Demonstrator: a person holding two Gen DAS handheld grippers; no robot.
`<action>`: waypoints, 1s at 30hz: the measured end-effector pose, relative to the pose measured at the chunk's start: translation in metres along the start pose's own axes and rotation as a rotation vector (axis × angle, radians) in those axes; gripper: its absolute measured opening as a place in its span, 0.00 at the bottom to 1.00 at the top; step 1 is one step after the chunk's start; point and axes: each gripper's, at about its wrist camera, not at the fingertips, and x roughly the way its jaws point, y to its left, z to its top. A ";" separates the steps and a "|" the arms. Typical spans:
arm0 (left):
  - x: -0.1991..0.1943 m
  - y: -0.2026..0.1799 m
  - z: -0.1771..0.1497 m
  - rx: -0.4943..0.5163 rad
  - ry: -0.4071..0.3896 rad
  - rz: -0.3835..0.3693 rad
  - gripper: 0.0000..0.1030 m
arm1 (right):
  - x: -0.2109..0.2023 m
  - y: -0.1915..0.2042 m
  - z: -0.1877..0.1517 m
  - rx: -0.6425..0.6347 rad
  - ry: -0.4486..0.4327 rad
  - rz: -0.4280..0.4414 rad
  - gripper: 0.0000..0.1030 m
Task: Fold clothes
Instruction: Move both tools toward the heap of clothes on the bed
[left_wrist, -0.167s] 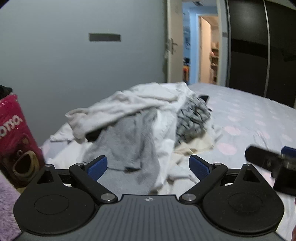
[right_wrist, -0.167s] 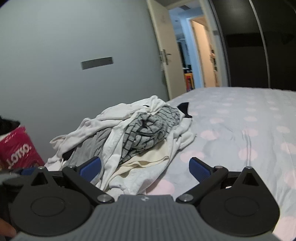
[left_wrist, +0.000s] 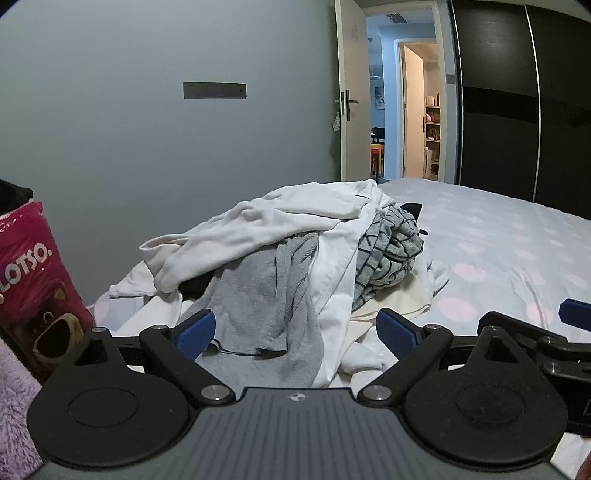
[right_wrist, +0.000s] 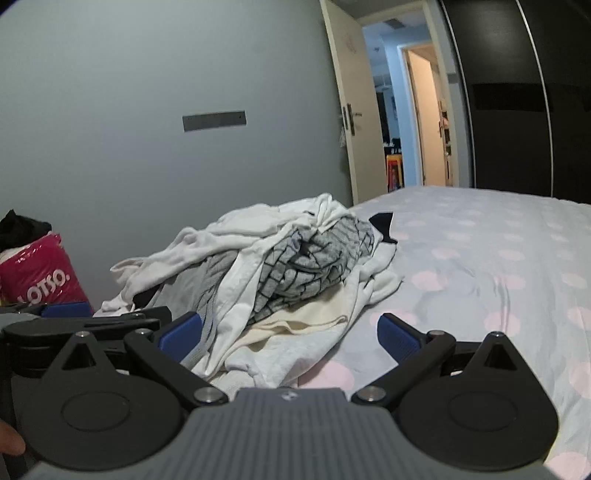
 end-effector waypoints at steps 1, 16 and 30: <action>0.000 -0.001 0.001 0.008 -0.004 0.005 0.93 | 0.002 0.003 0.005 -0.034 0.003 -0.011 0.99; -0.006 0.008 -0.002 -0.066 -0.061 -0.043 0.92 | -0.002 0.004 -0.001 -0.128 -0.070 -0.020 0.99; -0.004 0.006 -0.003 -0.040 -0.030 -0.060 0.85 | 0.000 0.004 -0.002 -0.088 -0.069 -0.017 0.99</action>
